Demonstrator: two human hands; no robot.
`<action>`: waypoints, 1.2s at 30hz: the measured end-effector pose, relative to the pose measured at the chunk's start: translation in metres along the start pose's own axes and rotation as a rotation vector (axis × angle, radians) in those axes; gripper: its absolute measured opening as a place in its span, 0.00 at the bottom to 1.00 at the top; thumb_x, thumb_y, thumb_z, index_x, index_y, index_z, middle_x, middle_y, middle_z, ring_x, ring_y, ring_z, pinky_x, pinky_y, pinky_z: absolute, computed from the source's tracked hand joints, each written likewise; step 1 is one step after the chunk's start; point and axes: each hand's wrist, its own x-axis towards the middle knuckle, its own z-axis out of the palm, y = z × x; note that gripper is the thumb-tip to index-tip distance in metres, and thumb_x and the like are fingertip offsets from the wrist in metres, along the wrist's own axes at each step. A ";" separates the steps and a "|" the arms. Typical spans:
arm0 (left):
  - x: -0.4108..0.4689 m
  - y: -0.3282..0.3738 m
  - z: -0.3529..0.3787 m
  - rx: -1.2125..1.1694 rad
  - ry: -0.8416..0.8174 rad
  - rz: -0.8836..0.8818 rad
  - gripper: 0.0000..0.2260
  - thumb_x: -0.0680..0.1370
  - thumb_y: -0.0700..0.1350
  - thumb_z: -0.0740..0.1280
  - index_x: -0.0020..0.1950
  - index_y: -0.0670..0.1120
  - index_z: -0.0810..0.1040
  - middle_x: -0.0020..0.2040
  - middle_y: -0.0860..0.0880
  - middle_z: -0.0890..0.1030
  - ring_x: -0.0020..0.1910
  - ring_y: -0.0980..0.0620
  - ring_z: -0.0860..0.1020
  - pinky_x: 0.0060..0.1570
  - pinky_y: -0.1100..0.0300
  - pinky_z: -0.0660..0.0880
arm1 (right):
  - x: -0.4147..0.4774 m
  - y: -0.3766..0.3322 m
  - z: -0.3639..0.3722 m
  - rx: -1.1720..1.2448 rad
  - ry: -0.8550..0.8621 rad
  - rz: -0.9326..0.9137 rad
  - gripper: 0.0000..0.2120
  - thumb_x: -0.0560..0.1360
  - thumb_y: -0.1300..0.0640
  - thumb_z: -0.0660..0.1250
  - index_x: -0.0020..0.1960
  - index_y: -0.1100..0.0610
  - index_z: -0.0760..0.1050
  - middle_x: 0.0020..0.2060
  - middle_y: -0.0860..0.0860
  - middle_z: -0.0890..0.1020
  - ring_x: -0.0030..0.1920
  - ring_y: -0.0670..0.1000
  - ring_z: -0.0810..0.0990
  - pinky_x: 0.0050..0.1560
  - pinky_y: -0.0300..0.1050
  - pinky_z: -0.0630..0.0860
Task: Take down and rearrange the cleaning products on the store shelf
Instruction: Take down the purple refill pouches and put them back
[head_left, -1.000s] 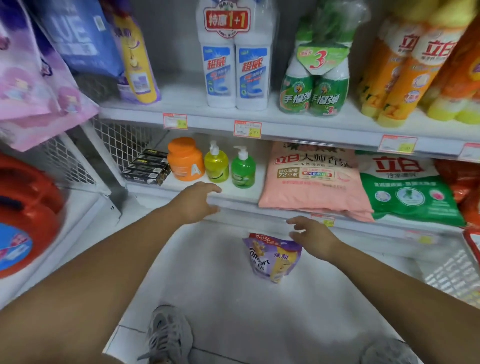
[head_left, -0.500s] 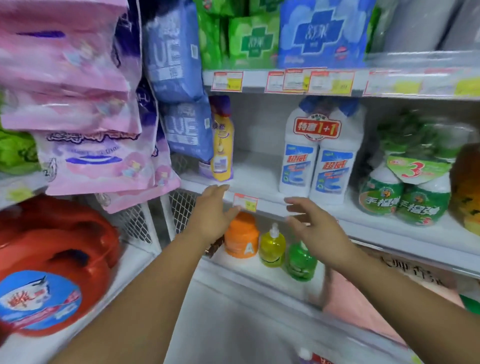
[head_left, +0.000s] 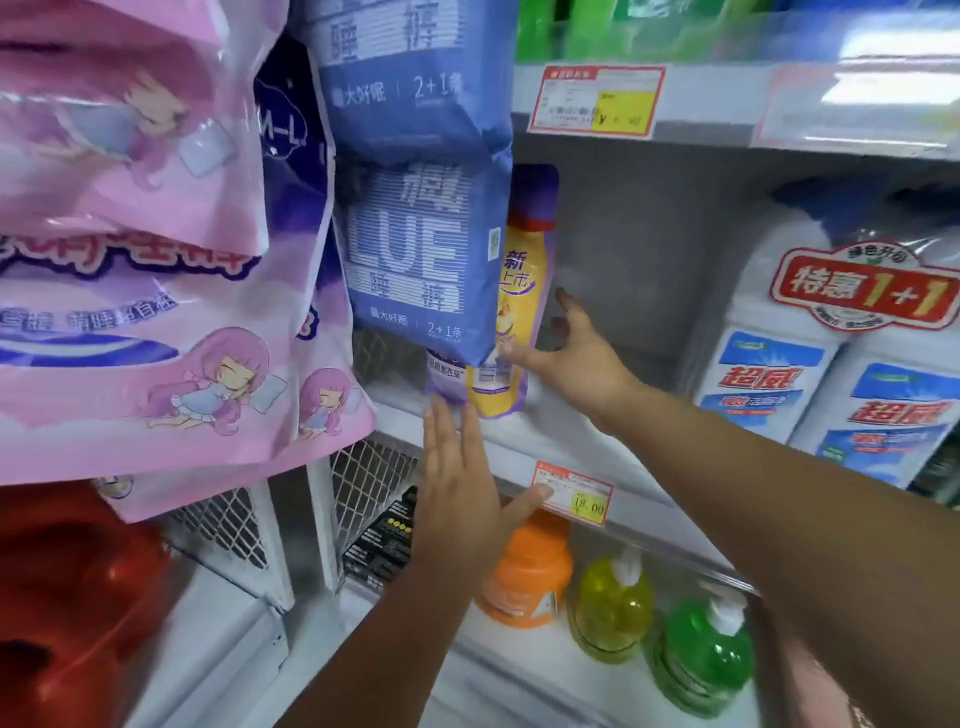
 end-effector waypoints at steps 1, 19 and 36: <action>-0.001 -0.003 0.005 0.005 0.029 0.013 0.53 0.66 0.78 0.52 0.81 0.44 0.46 0.80 0.40 0.44 0.79 0.45 0.41 0.76 0.53 0.44 | 0.006 0.002 0.006 0.038 -0.012 -0.003 0.47 0.71 0.54 0.77 0.80 0.52 0.52 0.71 0.47 0.72 0.68 0.47 0.73 0.63 0.40 0.69; -0.005 -0.007 -0.005 -0.033 -0.012 0.031 0.49 0.71 0.71 0.62 0.80 0.51 0.41 0.80 0.46 0.36 0.78 0.50 0.35 0.73 0.58 0.40 | -0.020 0.024 -0.030 0.184 0.145 0.019 0.30 0.67 0.55 0.81 0.62 0.51 0.70 0.52 0.46 0.84 0.46 0.43 0.84 0.44 0.39 0.80; -0.021 0.054 -0.057 -0.518 -0.230 -0.097 0.47 0.71 0.60 0.73 0.81 0.51 0.47 0.80 0.50 0.56 0.77 0.53 0.58 0.70 0.62 0.57 | -0.122 -0.004 -0.086 0.116 0.354 -0.177 0.12 0.72 0.61 0.75 0.55 0.57 0.81 0.42 0.47 0.87 0.43 0.47 0.86 0.43 0.44 0.82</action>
